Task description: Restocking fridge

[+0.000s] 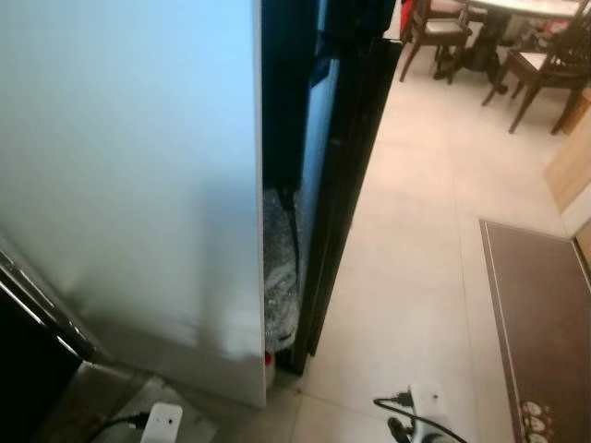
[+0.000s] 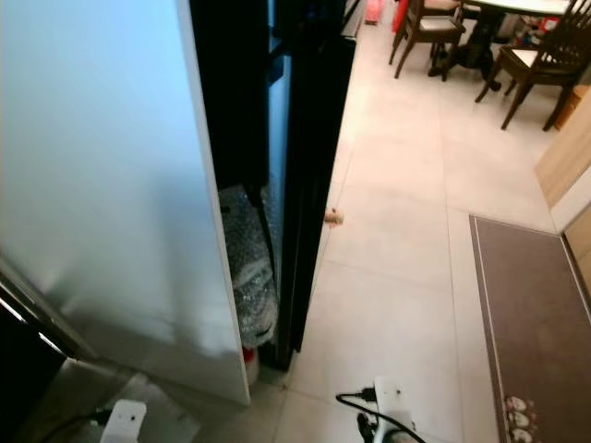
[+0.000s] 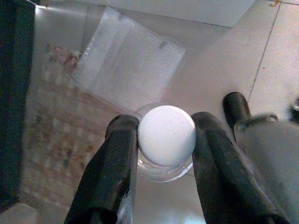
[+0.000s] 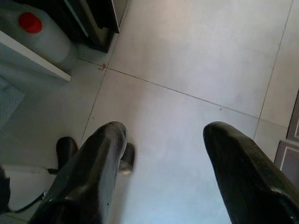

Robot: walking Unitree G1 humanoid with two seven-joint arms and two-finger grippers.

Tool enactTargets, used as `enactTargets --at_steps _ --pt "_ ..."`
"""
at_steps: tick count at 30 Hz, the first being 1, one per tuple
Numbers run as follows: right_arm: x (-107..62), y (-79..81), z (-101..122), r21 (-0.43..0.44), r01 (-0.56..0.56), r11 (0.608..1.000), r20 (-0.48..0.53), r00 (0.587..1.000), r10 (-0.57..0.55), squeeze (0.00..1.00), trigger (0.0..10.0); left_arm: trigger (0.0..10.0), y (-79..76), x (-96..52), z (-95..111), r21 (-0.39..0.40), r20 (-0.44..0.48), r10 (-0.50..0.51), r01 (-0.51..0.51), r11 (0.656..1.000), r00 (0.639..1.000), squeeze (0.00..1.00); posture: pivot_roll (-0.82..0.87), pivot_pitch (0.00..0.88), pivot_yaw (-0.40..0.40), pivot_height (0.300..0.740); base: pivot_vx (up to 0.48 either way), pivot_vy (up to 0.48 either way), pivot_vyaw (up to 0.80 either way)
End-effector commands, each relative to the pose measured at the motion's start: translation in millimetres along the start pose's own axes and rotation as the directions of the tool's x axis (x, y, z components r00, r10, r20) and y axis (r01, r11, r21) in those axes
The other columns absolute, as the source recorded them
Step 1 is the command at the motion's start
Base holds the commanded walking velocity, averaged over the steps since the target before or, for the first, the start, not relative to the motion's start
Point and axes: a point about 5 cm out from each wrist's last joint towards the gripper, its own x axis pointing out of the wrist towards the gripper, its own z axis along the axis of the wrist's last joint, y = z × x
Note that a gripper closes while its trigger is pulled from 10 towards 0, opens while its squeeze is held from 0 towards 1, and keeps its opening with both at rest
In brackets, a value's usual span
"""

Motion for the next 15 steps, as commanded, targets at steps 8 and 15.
enactTargets --at_steps 8,15 --pt "-0.4 -1.0 -2.9 0.009 0.004 1.0 -0.009 1.0 -0.004 0.0 10.0 10.0 0.2 0.5 4.8 -0.011 0.016 0.008 -0.008 1.0 1.0 0.0 -0.07 0.016 0.001 0.74 0.0 0.0 0.0" --pt "-0.5 -1.4 -2.8 0.008 0.003 1.0 -0.009 1.0 -0.003 0.0 10.0 10.0 2.8 0.8 7.4 -0.012 0.029 0.008 -0.008 1.0 1.0 0.0 -0.07 0.018 0.001 0.74 0.0 0.0 0.0"
